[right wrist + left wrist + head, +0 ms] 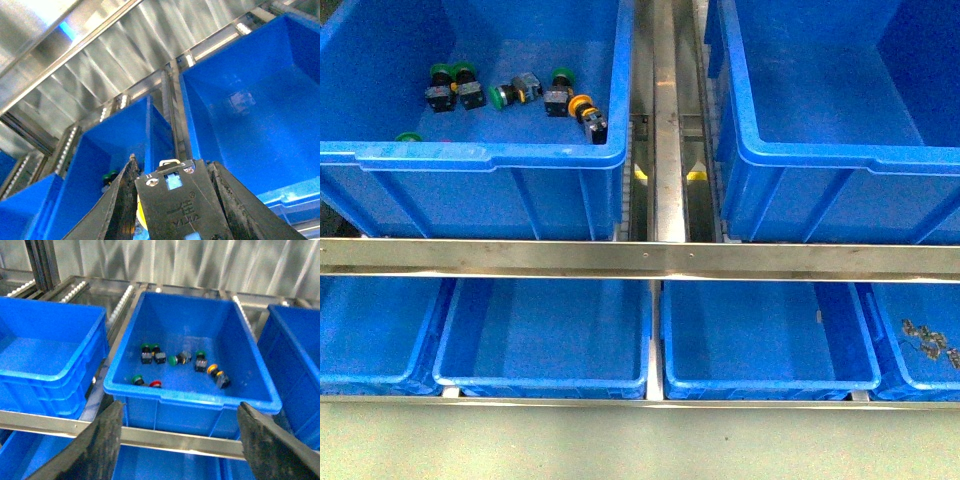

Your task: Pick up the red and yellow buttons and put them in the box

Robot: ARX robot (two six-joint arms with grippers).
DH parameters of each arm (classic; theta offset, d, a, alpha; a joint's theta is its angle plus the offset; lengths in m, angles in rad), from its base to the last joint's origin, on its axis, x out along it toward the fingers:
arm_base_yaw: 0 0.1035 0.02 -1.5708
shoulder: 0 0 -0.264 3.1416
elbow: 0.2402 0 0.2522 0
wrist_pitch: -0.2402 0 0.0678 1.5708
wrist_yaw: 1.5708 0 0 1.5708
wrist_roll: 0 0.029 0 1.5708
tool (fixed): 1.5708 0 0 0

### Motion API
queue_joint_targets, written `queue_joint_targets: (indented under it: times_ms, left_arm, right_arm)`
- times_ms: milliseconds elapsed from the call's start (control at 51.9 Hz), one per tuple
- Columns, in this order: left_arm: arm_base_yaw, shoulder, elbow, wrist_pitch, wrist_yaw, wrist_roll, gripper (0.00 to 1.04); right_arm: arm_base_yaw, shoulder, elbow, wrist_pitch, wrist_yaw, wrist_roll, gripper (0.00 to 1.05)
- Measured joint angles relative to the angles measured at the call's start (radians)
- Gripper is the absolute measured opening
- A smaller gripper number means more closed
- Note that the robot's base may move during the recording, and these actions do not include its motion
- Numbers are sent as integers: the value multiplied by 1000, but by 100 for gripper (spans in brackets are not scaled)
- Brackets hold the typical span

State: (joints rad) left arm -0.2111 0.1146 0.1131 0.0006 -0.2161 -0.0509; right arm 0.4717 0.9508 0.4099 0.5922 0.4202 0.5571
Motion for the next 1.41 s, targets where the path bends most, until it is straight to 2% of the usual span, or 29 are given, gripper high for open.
queue_joint_targets:
  times_ms: [77,154,327,424,482,693,790,925,1175,1406]
  left_arm:
    - [-37,-52,-84,31,-43,23,44]
    - [-50,-63,-92,37,-44,33,32]
    - [20,-89,-92,19,39,38,3]
    - [144,-97,-92,2,187,40,2]
    - [196,-98,-92,0,198,40,2]
    - [206,-98,-92,0,214,40,2]
    - [206,-98,-92,0,214,40,20]
    - [207,-98,-92,0,214,40,55]
    - [207,-98,-92,0,214,40,98]
    - [207,-98,-92,0,214,43,97]
  right_arm:
    - [2,-25,0,-28,16,-39,35]
    - [2,-48,0,-43,28,-60,35]
    - [2,-78,0,-73,32,-84,35]
    - [9,-88,0,-86,44,-106,35]
    - [15,-91,0,-90,45,-114,35]
    - [15,-105,0,-96,69,-159,35]
    - [19,-116,0,-96,83,-190,35]
    - [31,-131,8,-88,147,-275,35]
    - [100,-153,10,18,309,-509,35]
    - [131,-167,3,21,342,-574,35]
